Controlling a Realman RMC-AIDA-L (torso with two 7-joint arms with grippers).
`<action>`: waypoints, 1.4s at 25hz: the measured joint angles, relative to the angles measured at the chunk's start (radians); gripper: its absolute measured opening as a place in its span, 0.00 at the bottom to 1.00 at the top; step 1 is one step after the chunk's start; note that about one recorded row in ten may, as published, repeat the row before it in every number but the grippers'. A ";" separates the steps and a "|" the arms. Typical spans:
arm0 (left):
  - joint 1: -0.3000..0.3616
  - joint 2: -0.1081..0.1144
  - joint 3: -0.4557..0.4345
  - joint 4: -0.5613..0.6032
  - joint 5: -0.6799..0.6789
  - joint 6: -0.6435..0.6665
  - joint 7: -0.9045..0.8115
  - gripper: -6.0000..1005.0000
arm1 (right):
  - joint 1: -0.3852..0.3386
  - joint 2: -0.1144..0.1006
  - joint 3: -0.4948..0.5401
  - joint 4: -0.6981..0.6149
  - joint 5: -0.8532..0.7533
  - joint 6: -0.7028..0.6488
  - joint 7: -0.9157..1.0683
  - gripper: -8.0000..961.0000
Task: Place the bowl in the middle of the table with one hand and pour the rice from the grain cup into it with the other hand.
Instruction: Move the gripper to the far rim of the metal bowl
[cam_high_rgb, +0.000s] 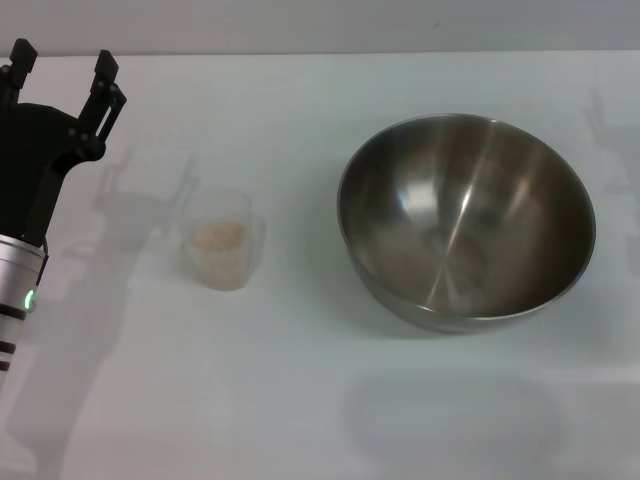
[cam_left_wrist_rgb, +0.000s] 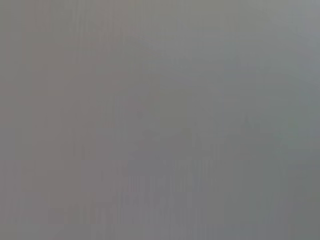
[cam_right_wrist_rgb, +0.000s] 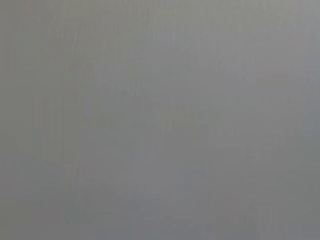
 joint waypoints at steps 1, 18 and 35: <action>0.000 0.000 0.000 0.000 0.000 0.000 0.000 0.82 | 0.000 0.000 0.000 0.001 0.000 0.000 0.000 0.71; -0.001 0.000 0.001 0.002 -0.001 0.001 0.000 0.82 | 0.000 0.000 0.009 0.001 -0.010 -0.059 -0.192 0.71; 0.013 0.002 0.000 0.003 -0.001 0.006 0.000 0.81 | -0.147 0.000 0.023 -0.599 -0.009 0.629 -0.189 0.71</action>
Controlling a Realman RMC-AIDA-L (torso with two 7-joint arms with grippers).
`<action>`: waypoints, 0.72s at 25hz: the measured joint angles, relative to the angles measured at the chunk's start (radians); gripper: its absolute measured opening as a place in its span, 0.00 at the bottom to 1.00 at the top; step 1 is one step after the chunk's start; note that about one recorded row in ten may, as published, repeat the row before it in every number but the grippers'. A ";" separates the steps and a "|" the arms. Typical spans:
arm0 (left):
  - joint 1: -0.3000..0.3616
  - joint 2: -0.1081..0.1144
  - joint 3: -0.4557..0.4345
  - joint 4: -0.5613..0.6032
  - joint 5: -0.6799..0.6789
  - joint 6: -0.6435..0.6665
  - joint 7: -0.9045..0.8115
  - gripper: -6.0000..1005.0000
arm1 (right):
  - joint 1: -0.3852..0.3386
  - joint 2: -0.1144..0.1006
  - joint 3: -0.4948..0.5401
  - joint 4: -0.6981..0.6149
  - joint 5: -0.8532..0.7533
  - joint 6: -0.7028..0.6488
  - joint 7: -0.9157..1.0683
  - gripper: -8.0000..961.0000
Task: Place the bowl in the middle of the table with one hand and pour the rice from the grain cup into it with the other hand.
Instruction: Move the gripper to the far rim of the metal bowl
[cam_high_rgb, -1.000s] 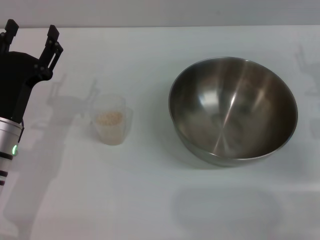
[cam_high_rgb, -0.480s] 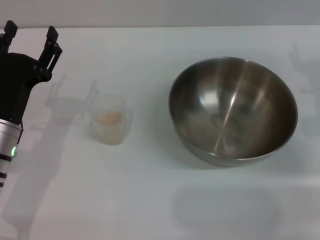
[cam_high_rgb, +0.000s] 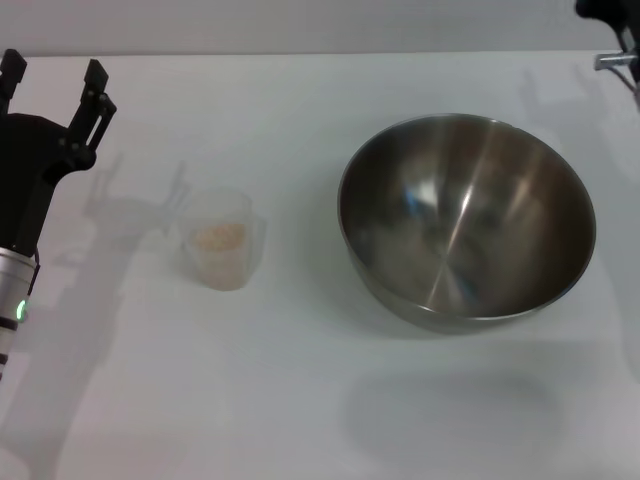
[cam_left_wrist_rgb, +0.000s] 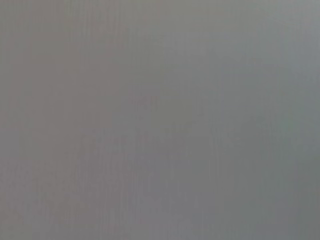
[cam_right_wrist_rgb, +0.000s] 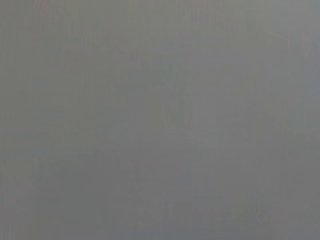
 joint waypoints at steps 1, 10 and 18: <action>0.006 0.000 0.000 0.001 0.000 0.001 0.000 0.81 | -0.021 0.000 0.014 -0.067 -0.001 0.086 -0.001 0.71; 0.014 0.000 -0.001 0.003 -0.002 0.000 -0.001 0.81 | -0.087 0.001 0.216 -0.574 -0.025 1.033 -0.003 0.71; 0.030 0.000 -0.007 0.002 -0.006 0.002 -0.009 0.80 | -0.007 -0.005 0.467 -0.836 -0.020 1.779 -0.007 0.71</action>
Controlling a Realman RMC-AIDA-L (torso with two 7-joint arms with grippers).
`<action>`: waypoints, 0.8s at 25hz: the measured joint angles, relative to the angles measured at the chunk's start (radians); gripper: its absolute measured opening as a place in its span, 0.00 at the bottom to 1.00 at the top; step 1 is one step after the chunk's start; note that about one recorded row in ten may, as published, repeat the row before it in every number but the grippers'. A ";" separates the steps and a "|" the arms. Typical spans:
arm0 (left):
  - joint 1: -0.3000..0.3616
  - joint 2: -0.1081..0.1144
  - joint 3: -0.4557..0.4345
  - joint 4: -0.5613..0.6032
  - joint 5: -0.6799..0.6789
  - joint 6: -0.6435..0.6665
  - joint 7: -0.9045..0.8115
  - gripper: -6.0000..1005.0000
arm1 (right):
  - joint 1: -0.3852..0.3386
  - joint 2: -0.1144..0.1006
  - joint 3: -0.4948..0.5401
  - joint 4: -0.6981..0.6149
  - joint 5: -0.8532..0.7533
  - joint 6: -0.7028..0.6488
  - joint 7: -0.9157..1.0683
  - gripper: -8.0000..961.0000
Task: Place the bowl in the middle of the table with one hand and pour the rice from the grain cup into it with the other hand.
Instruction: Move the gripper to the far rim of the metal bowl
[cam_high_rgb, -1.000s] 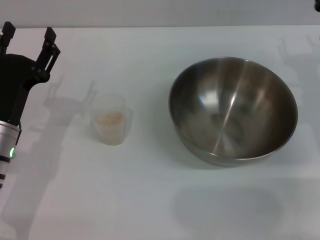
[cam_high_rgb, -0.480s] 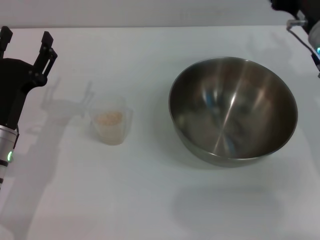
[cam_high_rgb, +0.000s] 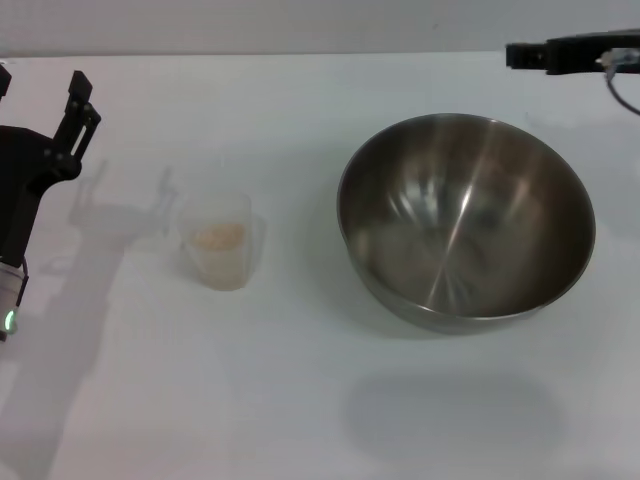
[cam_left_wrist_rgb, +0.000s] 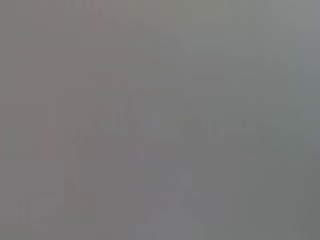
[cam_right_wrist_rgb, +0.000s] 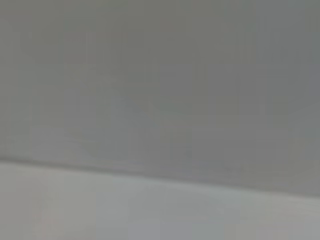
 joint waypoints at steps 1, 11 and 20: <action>0.004 0.000 -0.010 0.000 -0.001 0.000 0.000 0.80 | 0.050 -0.004 0.062 -0.012 -0.002 0.139 -0.009 0.71; 0.007 -0.001 -0.022 0.000 -0.001 0.000 -0.002 0.80 | 0.256 -0.028 0.225 0.153 -0.078 0.482 -0.112 0.69; 0.002 -0.002 -0.022 -0.003 -0.001 0.000 -0.002 0.80 | 0.310 -0.047 0.229 0.290 -0.086 0.501 -0.160 0.66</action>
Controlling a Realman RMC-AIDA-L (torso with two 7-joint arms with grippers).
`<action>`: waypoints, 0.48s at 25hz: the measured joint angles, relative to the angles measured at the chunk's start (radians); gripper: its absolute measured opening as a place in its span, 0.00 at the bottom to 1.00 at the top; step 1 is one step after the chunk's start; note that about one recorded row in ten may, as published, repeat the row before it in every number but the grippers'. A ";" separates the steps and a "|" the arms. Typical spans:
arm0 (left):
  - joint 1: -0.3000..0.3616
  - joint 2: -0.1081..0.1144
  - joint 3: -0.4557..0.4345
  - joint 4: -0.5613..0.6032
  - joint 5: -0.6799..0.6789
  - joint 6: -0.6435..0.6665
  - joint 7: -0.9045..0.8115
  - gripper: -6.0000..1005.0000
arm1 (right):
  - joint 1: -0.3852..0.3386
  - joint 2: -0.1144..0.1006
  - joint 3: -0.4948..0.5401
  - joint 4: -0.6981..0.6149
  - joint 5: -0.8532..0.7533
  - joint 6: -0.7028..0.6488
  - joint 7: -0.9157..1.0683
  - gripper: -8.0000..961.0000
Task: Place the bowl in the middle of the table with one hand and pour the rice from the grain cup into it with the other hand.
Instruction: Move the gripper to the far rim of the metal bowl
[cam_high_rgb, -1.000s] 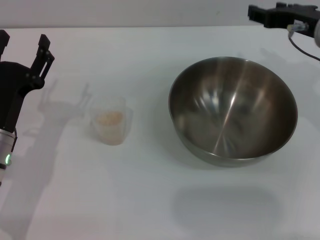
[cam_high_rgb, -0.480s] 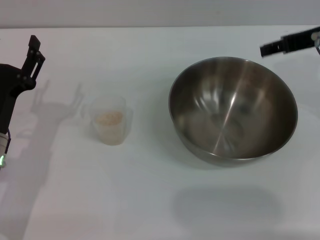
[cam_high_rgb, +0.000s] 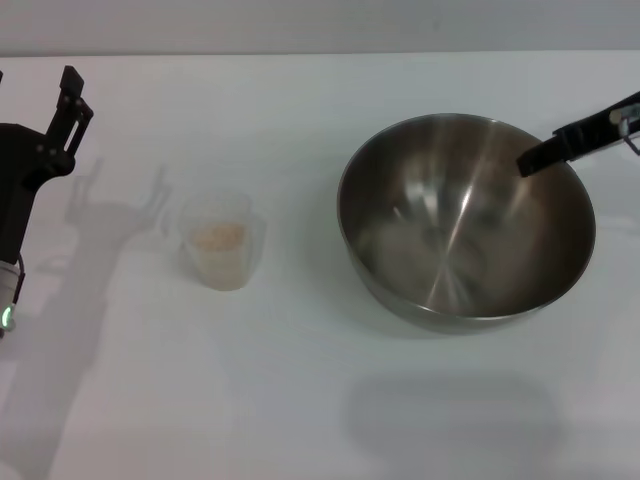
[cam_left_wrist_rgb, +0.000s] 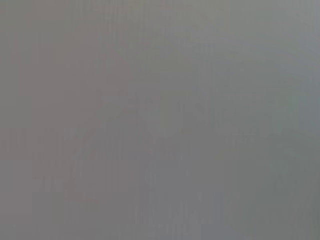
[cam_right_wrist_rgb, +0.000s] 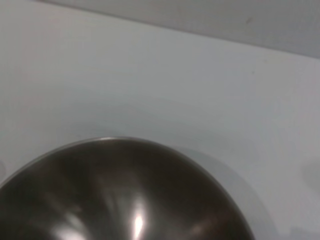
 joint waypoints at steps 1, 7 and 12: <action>0.000 0.000 0.000 -0.002 0.000 0.000 0.000 0.80 | 0.010 -0.002 -0.001 0.028 -0.009 0.000 -0.010 0.66; 0.001 0.000 0.000 -0.006 0.000 0.000 0.000 0.79 | 0.032 0.006 -0.005 0.091 -0.050 -0.013 -0.036 0.64; 0.003 0.000 0.000 -0.008 0.000 0.000 0.000 0.79 | 0.041 0.009 -0.006 0.139 -0.052 -0.031 -0.052 0.62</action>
